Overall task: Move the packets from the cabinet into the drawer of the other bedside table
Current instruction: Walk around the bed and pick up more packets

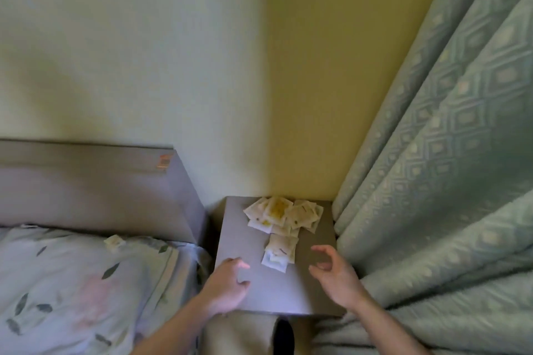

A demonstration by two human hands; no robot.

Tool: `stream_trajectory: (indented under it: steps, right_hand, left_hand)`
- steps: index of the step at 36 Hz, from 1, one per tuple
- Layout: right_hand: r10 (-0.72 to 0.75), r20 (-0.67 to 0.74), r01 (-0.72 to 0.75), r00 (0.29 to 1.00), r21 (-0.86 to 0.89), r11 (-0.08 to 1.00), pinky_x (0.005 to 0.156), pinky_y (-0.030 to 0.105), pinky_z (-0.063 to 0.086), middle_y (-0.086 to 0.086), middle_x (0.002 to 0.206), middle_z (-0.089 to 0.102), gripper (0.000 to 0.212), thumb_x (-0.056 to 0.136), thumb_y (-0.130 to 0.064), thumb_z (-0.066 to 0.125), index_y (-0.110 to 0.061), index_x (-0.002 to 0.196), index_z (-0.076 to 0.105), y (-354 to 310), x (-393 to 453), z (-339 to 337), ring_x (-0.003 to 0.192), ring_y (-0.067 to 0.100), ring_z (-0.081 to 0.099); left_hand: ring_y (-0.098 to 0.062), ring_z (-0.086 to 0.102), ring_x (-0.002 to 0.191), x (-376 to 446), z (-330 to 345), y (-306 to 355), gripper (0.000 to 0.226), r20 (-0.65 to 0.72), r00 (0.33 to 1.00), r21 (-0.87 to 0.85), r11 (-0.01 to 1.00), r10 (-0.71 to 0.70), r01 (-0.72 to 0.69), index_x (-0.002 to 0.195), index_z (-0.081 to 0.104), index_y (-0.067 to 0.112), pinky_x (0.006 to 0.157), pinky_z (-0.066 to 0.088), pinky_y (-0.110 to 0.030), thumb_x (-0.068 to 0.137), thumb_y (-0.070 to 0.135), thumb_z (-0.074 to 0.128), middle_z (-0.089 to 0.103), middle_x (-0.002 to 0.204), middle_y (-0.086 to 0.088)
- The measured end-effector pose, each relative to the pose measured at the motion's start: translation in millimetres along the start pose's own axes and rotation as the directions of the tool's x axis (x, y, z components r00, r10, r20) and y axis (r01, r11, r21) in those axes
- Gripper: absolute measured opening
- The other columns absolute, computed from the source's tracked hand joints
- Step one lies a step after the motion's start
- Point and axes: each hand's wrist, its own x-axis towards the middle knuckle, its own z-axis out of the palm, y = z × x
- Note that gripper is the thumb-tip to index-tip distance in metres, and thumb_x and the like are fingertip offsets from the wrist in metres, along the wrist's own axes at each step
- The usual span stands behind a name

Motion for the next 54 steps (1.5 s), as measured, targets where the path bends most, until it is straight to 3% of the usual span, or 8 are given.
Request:
stream_trajectory:
  steps: [5,11,25,31,40,45,48,54]
  right_hand:
    - [0.088,-0.042,-0.090,0.995,-0.068,0.994,0.071,0.024,0.047,-0.003,0.095,0.066,0.041,0.089,-0.018,0.071,-0.028,0.127,0.059,16.6,68.2,-6.4,0.088,0.011,0.063]
    - [0.114,-0.046,-0.119,0.992,-0.127,0.985,0.073,0.017,0.045,-0.010,0.107,0.065,0.041,0.091,-0.014,0.068,-0.029,0.127,0.058,42.8,135.6,-1.8,0.096,-0.001,0.060]
    - [0.157,-0.076,-0.159,0.985,-0.031,0.987,0.065,0.010,0.043,-0.005,0.106,0.069,0.038,0.092,-0.013,0.066,-0.037,0.121,0.058,120.3,225.3,40.8,0.094,0.001,0.064]
    - [0.199,-0.094,-0.198,0.976,0.016,0.980,0.058,0.005,0.044,0.001,0.098,0.069,0.036,0.091,-0.007,0.068,-0.027,0.121,0.061,141.3,228.4,47.2,0.083,0.006,0.064]
    - [0.271,-0.088,-0.270,0.958,0.021,0.963,0.066,0.017,0.044,-0.002,0.105,0.070,0.036,0.091,-0.010,0.070,-0.033,0.118,0.062,159.6,226.4,45.8,0.088,0.004,0.065]
    - [0.288,-0.137,-0.284,0.948,0.048,0.958,0.073,0.030,0.051,0.001,0.093,0.072,0.036,0.090,-0.012,0.070,-0.031,0.119,0.064,162.7,236.9,39.6,0.081,0.015,0.068]
    - [0.288,-0.158,-0.279,0.945,0.077,0.957,0.081,0.036,0.056,-0.004,0.099,0.070,0.036,0.091,-0.013,0.069,-0.033,0.120,0.063,158.3,245.5,34.1,0.088,0.018,0.070]
    - [0.222,-0.153,-0.214,0.963,0.065,0.975,0.096,0.044,0.056,-0.018,0.115,0.061,0.034,0.091,-0.018,0.068,-0.035,0.119,0.061,135.9,277.5,28.4,0.107,0.014,0.065]
  left_hand:
    - [-0.013,0.056,0.120,62.3,22.0,2.5,0.045,0.008,0.993,-0.013,0.993,-0.116,0.116,0.132,0.053,0.028,0.107,0.042,-0.028,0.090,0.040,0.064,0.052,0.135,0.006]
    - [-0.015,0.056,0.116,150.2,68.9,5.2,0.050,0.045,0.986,-0.023,0.986,-0.161,0.163,0.133,0.048,0.029,0.099,0.048,-0.030,0.089,0.046,0.064,0.047,0.134,0.007]
    - [-0.021,0.048,0.121,285.6,170.9,-28.7,0.062,-0.193,0.917,-0.074,0.937,-0.350,0.342,0.121,0.050,0.023,0.095,0.041,-0.035,0.078,0.065,0.068,0.052,0.125,0.004]
    - [-0.020,0.052,0.103,273.9,187.3,-57.9,0.038,-0.212,0.934,-0.112,0.957,-0.286,0.268,0.095,0.058,0.023,0.083,0.045,-0.033,0.073,0.047,0.078,0.054,0.105,0.007]
    - [-0.017,0.056,0.099,234.7,195.8,-118.3,0.039,-0.265,0.957,-0.198,0.978,-0.119,0.067,0.103,0.067,0.021,0.078,0.054,-0.027,0.080,0.053,0.067,0.047,0.112,0.020]
    - [-0.019,0.060,0.104,249.5,197.0,-88.0,0.039,-0.365,0.931,-0.267,0.959,-0.006,-0.099,0.101,0.073,0.017,0.073,0.054,-0.010,0.085,0.052,0.067,0.042,0.120,0.021]
    - [-0.022,0.049,0.113,269.4,200.2,-61.5,0.038,-0.386,0.922,-0.113,0.992,0.012,-0.060,0.105,0.073,0.024,0.086,0.052,-0.026,0.085,0.055,0.065,0.051,0.126,0.006]
    - [-0.022,0.043,0.115,285.3,206.0,-35.9,0.038,-0.363,0.924,-0.039,0.992,-0.124,0.118,0.109,0.070,0.027,0.095,0.046,-0.033,0.084,0.056,0.068,0.046,0.120,0.004]
